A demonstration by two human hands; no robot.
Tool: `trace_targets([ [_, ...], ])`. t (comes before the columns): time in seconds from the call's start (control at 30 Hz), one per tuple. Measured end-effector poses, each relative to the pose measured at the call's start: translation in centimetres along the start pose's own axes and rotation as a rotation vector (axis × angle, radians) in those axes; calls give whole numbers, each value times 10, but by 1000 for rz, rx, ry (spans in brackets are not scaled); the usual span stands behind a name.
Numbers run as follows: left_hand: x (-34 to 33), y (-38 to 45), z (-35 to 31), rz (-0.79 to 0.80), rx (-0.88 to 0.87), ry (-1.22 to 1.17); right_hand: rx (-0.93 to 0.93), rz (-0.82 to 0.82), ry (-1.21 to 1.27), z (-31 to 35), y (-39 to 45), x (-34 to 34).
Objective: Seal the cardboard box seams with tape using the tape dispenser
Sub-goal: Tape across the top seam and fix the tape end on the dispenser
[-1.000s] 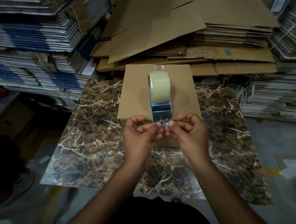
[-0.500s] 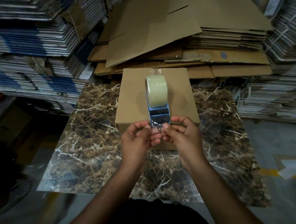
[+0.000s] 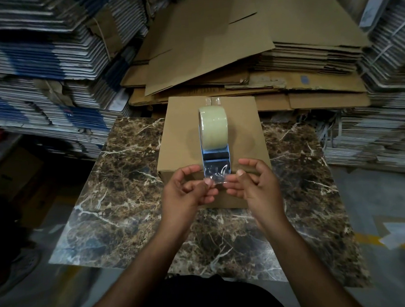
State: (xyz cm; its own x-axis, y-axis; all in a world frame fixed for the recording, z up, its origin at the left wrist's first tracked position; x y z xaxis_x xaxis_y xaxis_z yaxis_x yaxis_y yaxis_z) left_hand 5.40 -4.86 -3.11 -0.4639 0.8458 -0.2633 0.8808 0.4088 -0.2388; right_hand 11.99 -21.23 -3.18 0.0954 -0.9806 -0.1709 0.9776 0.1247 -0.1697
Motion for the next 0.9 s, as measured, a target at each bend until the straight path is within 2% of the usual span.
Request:
trace_targets([
  [0.1, 3, -3, 0, -6, 2, 20, 104, -16, -124, 13, 8, 8],
  [0.17, 4, -4, 1, -16, 17, 26, 254, -27, -302, 29, 14, 12],
  [0.23, 5, -5, 1, -20, 25, 31, 424, 20, -544, 48, 23, 5],
  [0.3, 4, -6, 0, -18, 25, 40, 494, 117, -734, 58, 34, -7],
  [0.4, 3, -6, 0, -10, 13, 42, 457, 254, -813, 57, 49, -22],
  [0.5, 8, -5, 0, -29, -14, 64, 440, 266, -826, 49, 55, -20],
  [0.63, 17, -2, 6, -27, -8, 256, 429, 266, -891, 53, 71, -20],
  [0.8, 20, -1, 14, -82, -35, 398, 346, 468, -941, 59, 92, -35],
  [0.9, 21, 1, 11, -105, -70, 372, 337, 500, -962, 59, 98, -37],
])
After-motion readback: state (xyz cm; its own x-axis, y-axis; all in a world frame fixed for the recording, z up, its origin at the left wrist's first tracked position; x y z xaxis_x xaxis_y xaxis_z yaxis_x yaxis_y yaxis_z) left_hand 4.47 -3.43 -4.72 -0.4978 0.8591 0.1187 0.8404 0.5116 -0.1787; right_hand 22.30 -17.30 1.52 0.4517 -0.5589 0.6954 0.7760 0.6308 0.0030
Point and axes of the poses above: each hand's wrist, its own y-axis towards the middle knuckle, its own x-axis out of the back of the hand, z = x × y, the point moved 8 cm from there along y, towards the middle knuckle, and after that the axes turned 2 degrees about y, right-handed, at the moved point
